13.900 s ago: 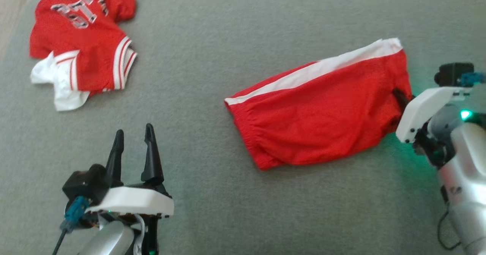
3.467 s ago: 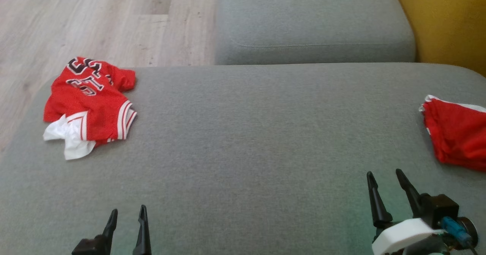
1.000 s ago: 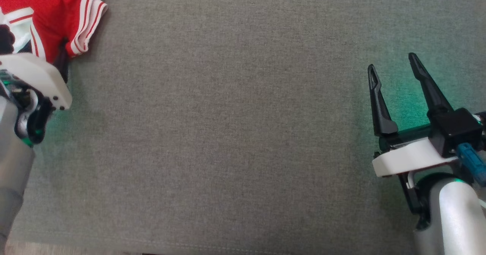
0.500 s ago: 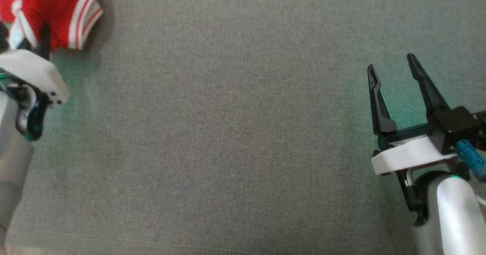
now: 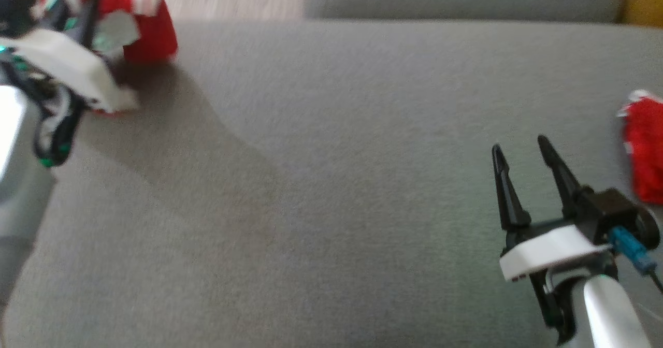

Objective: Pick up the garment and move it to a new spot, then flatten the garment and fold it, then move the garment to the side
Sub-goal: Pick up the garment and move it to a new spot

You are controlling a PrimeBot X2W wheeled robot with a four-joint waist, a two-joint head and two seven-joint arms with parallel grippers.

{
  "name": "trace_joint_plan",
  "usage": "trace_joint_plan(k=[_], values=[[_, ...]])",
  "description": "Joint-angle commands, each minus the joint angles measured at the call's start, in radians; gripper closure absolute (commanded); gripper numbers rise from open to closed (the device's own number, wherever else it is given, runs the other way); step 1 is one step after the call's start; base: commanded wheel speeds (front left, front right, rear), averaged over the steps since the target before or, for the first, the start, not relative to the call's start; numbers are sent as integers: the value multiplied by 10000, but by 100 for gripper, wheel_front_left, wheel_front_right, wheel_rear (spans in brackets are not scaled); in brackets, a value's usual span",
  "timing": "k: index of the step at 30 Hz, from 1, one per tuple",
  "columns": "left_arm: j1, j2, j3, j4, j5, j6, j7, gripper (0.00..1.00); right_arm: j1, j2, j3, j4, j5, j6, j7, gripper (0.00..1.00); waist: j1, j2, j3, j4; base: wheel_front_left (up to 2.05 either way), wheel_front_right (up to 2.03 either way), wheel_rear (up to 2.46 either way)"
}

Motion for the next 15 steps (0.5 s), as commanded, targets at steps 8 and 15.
trace_joint_plan(k=[8, 15], values=[[-488, -1243, 69, -2712, -959, 361, 923, 100, 274, -39, 45, -48, 351, 67, -348, 0, 4, 0, -1274, -1599, 0, 0, 0], [-122, -2506, 217, -4072, -2034, 1116, 1341, 100, 310, -39, -167, -17, 365, 67, -447, 0, 4, 0, -1093, -1974, 0, 0, 0]])
